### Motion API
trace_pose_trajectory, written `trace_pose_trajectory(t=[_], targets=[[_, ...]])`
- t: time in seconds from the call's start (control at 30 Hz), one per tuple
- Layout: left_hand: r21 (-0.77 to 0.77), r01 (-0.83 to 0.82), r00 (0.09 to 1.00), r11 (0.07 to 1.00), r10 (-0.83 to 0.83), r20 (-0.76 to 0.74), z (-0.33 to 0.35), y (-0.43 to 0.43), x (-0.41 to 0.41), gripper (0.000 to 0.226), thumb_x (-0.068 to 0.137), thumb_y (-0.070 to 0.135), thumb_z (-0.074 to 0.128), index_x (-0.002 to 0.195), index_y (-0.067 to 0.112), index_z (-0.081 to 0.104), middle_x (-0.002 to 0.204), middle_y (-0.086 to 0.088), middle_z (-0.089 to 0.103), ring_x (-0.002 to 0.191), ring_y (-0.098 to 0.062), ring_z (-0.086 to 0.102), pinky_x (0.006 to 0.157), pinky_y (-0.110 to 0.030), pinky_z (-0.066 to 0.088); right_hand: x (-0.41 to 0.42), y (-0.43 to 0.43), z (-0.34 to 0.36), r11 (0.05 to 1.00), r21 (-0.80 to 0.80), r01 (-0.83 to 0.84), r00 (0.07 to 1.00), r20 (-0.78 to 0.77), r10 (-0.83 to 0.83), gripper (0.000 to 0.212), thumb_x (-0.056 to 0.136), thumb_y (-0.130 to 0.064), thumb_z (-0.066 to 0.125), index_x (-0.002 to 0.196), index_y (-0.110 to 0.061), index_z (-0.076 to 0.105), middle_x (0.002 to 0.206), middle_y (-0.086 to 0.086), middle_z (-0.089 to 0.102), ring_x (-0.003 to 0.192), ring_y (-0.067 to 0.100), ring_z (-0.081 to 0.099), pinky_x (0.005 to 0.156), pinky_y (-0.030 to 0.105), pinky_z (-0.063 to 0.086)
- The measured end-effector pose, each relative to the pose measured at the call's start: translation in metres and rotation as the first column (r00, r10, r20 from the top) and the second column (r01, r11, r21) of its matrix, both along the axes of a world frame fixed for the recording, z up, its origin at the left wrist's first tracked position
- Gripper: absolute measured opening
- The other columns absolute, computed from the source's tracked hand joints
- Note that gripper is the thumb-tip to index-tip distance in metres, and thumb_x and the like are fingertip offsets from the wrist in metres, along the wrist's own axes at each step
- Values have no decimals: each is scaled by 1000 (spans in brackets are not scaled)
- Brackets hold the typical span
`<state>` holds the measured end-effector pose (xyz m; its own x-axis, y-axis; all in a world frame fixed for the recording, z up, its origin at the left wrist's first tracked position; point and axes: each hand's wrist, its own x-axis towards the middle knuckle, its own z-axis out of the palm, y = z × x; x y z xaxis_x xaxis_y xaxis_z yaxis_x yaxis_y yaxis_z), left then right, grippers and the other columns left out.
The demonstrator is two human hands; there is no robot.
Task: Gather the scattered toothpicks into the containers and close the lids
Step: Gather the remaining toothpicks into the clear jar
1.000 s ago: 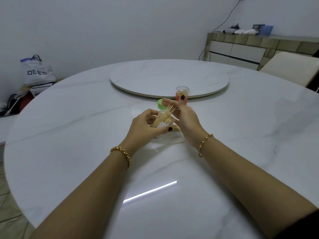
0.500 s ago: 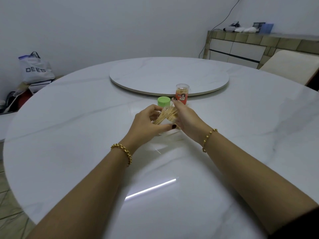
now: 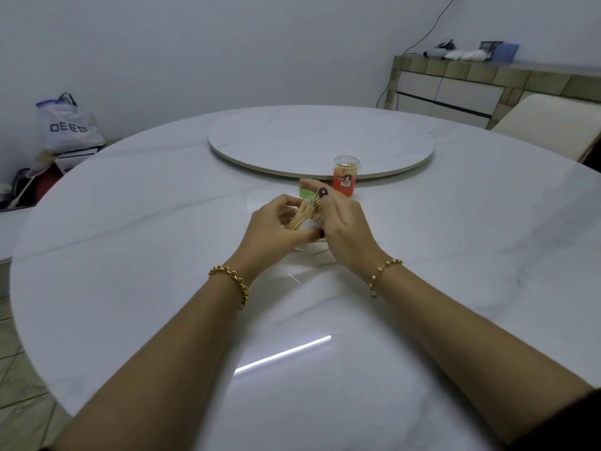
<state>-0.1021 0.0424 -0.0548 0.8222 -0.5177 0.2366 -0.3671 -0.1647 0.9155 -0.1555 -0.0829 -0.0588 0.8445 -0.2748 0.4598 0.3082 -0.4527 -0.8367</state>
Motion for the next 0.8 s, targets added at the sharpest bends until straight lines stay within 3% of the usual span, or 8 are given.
trace_pose_trajectory(t=[0.1, 0.27, 0.4, 0.47, 0.63, 0.8], targets=[[8, -25, 1000, 1000, 25, 9, 0, 2, 2, 45, 71, 24, 81, 109, 16, 61, 95, 1, 66, 84, -8, 64, 54, -9, 47, -3, 3, -1, 990, -140, 11, 998, 69, -1, 46, 93, -19, 29, 133, -17, 51, 120, 0, 63, 104, 10, 62, 90, 36, 51], [-7, -50, 999, 999, 50, 1, -1, 4, 7, 47, 69, 26, 83, 110, 16, 61, 97, -2, 68, 84, -10, 67, 55, -12, 48, -8, 1, -7, 964, -263, 47, 985, 174, -1, 54, 92, -8, 35, 145, -20, 37, 134, 0, 55, 121, 7, 51, 100, 29, 45], [-15, -69, 998, 998, 69, 9, -1, 5, 9, 46, 71, 32, 81, 110, 17, 62, 96, 0, 69, 82, -6, 67, 59, -10, 48, -6, -1, -11, 881, -462, 104, 983, 183, -20, 50, 93, -19, 31, 140, -11, 45, 134, 5, 56, 125, 18, 50, 107, 19, 32], [-14, -78, 997, 997, 78, 12, -2, 5, 9, 49, 67, 37, 80, 108, 18, 62, 96, 0, 69, 85, -9, 67, 64, -13, 52, -4, -1, -12, 836, -537, 114, 988, 152, -37, 53, 92, -24, 28, 139, -9, 45, 141, 7, 50, 135, 16, 40, 113, 22, 22], [-17, -71, 997, 997, 72, 3, -1, 5, 8, 43, 71, 26, 82, 108, 16, 62, 96, 1, 68, 84, -4, 64, 57, -8, 47, -1, -6, -15, 872, -476, 115, 992, 104, -74, 54, 95, -33, 28, 142, -10, 41, 155, 5, 28, 145, 13, 17, 117, 25, 17], [-14, -84, 996, 996, 84, 12, -1, 5, 9, 46, 69, 24, 85, 108, 17, 61, 97, 0, 67, 82, -3, 63, 55, -8, 46, -6, -6, -14, 930, -347, 123, 992, 61, -109, 48, 96, -26, 32, 141, -11, 43, 149, 4, 39, 141, 12, 28, 116, 35, 25]])
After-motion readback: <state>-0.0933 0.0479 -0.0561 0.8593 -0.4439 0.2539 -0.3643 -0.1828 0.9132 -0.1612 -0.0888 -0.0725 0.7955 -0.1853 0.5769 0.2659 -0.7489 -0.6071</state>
